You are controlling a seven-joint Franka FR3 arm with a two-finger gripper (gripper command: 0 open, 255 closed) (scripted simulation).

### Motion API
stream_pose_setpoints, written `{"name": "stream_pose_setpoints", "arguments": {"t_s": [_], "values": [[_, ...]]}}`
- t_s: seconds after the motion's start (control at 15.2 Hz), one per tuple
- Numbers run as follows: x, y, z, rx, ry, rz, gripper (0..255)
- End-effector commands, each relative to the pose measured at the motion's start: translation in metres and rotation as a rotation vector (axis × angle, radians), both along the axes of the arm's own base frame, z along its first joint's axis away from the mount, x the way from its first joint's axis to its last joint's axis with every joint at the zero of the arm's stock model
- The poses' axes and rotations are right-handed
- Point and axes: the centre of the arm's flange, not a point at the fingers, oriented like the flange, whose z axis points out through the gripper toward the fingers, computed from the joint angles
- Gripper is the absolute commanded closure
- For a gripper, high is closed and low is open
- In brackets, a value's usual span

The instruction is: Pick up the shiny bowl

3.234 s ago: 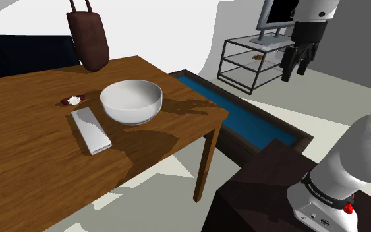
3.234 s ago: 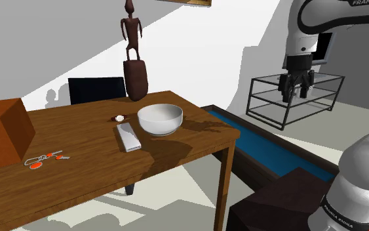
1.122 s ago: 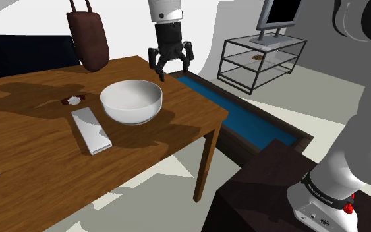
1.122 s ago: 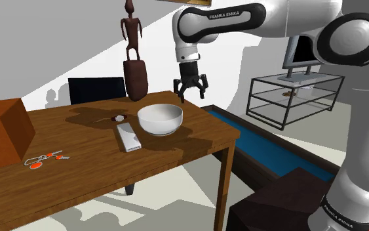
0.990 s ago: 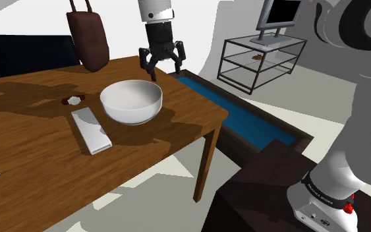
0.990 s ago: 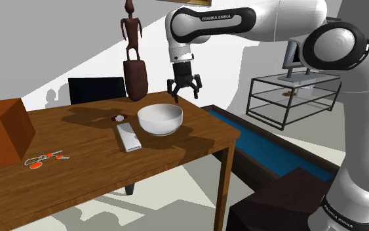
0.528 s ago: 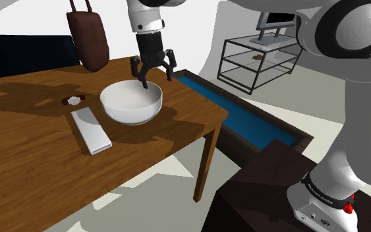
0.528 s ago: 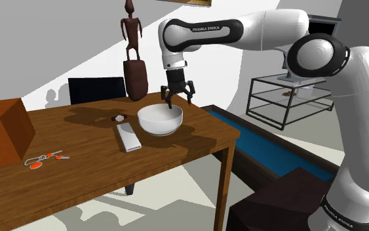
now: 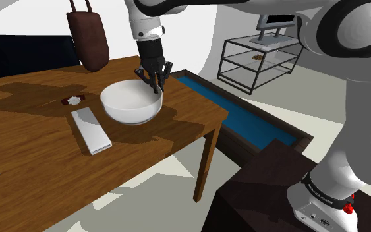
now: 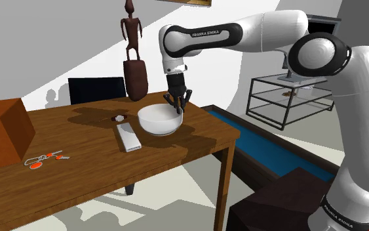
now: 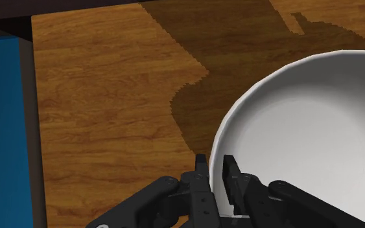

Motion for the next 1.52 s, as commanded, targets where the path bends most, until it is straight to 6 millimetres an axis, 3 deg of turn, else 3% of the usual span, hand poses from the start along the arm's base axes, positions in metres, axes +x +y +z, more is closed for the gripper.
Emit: {"name": "stream_pose_setpoints", "arguments": {"t_s": [0.0,0.33,1.32,1.45], "values": [[0.000,0.000,-0.001,0.000,0.001,0.000,255],[0.000,0.001,-0.001,0.000,0.001,0.000,255],[0.000,0.001,0.079,0.000,0.001,0.000,255],[0.000,0.001,0.079,0.000,0.001,0.000,255]]}}
